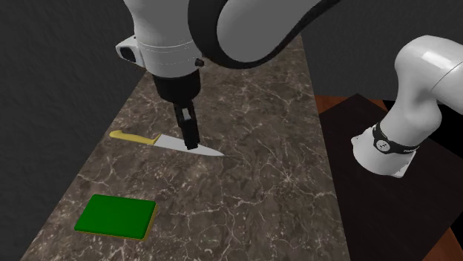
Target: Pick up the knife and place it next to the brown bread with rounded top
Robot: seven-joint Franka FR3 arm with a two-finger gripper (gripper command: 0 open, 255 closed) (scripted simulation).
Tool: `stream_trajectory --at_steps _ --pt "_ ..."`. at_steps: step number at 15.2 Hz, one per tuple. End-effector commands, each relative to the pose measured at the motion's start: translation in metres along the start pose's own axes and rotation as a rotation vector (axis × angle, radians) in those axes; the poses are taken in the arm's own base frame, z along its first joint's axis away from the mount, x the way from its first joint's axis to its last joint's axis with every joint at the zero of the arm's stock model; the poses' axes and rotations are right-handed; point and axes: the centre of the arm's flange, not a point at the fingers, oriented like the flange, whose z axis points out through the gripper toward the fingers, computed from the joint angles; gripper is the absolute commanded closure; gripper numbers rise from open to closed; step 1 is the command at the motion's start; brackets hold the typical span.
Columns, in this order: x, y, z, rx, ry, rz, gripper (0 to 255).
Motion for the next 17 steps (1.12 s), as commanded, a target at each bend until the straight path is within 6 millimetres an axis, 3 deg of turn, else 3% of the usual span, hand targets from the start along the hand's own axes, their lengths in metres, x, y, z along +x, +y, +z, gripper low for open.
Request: stream_trajectory --at_steps 1,8,17 --pt "0.018 0.018 0.010 0.003 0.007 0.017 0" --pt "0.084 0.072 0.041 0.013 0.029 0.077 0" --pt "0.088 0.074 0.083 0.013 0.030 0.080 0"
